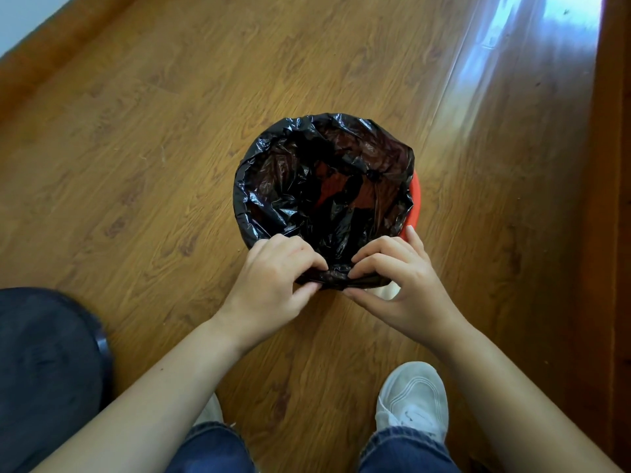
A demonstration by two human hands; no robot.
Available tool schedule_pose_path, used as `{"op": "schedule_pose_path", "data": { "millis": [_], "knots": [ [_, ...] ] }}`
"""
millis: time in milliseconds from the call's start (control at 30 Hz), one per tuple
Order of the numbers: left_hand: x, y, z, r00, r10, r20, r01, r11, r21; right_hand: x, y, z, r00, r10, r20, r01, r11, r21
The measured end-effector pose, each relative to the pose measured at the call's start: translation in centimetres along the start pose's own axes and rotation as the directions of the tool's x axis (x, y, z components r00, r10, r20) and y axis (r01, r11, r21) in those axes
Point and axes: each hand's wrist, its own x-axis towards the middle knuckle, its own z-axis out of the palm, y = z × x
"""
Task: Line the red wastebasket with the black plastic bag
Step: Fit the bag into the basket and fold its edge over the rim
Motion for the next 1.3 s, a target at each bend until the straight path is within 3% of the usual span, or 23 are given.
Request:
{"op": "schedule_pose_path", "data": {
  "millis": [533, 800, 1067, 1300],
  "knots": [
    [0.6, 1.2, 1.0, 0.999, -0.047, -0.026, 0.048, 0.999, 0.022, 0.0, -0.1, 0.9, 0.993, 0.089, -0.074, -0.093, 0.994, -0.052],
    [0.6, 1.0, 1.1, 0.999, -0.038, -0.033, 0.04, 0.998, 0.047, 0.4, -0.1, 0.3, 0.992, -0.103, -0.068, 0.074, 0.939, -0.336],
    [0.4, 0.5, 0.6, 0.999, -0.04, -0.016, 0.04, 0.998, 0.041, -0.1, 0.8, -0.1, 0.993, -0.006, -0.121, -0.023, 0.971, -0.239],
    [0.5, 1.6, 0.9, 1.0, 0.02, 0.003, -0.02, 0.996, 0.081, -0.1, 0.0, 1.5, 0.986, -0.057, -0.157, 0.024, 0.979, -0.203]
  ]
}}
